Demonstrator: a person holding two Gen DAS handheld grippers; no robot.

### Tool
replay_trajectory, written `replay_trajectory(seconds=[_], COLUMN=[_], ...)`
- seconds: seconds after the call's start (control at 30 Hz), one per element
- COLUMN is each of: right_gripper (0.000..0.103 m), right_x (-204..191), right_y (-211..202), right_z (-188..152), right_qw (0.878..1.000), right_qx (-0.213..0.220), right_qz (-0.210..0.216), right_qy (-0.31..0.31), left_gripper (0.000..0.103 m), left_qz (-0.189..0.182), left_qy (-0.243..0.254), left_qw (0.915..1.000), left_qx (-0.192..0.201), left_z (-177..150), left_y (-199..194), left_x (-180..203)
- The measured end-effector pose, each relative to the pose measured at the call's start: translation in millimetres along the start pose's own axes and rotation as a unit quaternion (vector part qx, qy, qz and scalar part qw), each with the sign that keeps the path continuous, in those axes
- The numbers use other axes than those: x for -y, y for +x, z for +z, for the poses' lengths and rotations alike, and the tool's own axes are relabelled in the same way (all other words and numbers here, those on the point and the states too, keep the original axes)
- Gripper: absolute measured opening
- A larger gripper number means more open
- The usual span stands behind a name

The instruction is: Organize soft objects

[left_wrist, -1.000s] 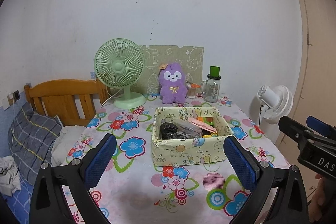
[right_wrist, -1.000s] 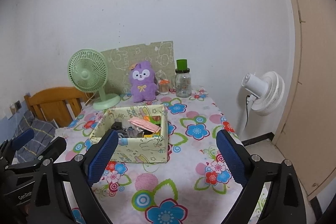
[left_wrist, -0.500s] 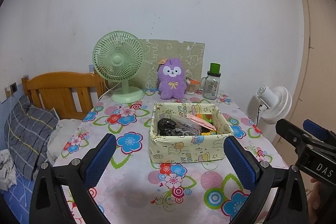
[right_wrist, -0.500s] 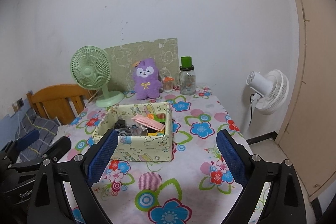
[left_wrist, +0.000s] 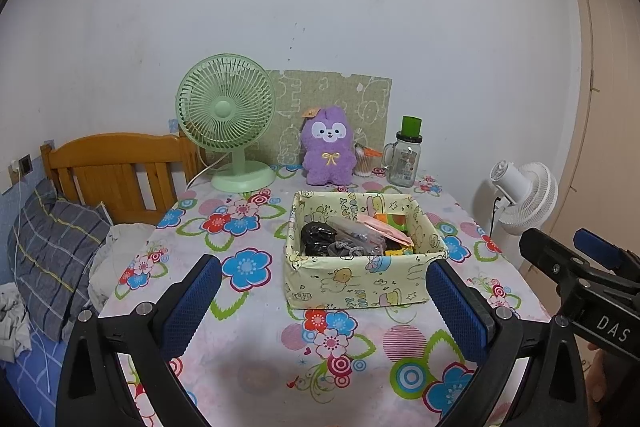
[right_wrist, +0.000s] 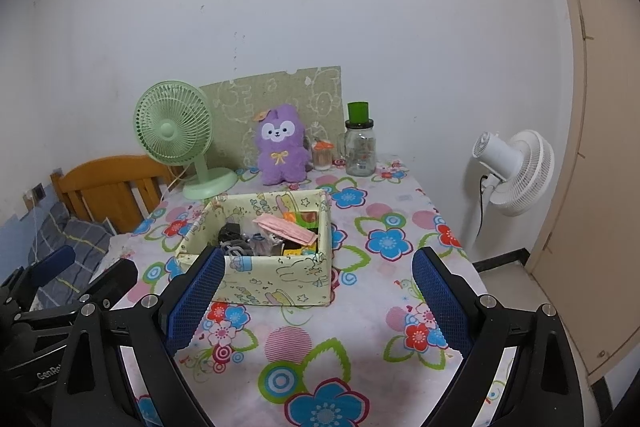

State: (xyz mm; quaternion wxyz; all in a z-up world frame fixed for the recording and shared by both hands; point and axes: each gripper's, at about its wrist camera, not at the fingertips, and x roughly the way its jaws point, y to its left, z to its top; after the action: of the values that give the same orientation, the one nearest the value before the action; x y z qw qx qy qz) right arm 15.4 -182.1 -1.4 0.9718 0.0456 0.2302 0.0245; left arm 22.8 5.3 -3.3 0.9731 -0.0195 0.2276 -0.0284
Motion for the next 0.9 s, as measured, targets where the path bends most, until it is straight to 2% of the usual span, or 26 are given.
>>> replay_trajectory(seconds=[0.9], right_gripper=[0.096], right_x=[-2.3], right_y=[-1.6], right_z=[3.0], right_qw=[1.000], right_qx=[0.005], right_qz=[-0.003], right_qy=[-0.003], left_gripper=[0.103], left_qz=[0.001], left_qy=[-0.004], left_qw=[1.0000], left_qx=[-0.002], left_z=[3.1], left_y=[0.2], left_x=[-1.8])
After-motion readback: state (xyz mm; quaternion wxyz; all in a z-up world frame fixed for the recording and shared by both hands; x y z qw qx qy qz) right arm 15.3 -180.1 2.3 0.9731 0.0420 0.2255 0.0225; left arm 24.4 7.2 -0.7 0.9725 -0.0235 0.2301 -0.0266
